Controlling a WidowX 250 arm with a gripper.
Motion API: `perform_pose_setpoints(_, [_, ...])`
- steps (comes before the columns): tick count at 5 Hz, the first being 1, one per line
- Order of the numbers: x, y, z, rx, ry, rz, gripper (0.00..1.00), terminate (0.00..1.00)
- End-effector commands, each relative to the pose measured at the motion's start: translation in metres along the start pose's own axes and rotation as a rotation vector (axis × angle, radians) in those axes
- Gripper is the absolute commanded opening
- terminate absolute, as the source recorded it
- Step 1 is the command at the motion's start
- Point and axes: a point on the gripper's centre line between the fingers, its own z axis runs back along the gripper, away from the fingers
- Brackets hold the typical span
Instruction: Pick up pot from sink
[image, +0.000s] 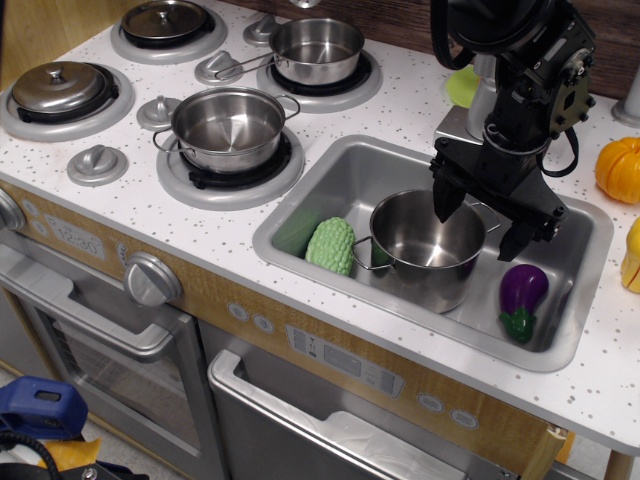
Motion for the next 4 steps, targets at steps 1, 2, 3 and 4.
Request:
perform_pose_setpoints(1, [0.0,0.0,0.0,0.0,0.0,0.0,1.0,0.0])
perform_pose_setpoints(2, [-0.005,-0.002,-0.006,0.0,-0.025,0.011,1.0,0.0])
perform_pose_setpoints(3, [-0.01,-0.002,-0.016,0.009,-0.06,0.007,1.0,0.0])
perform_pose_setpoints(4, [-0.008,0.002,-0.023,-0.018,-0.066,0.003,1.0,0.0])
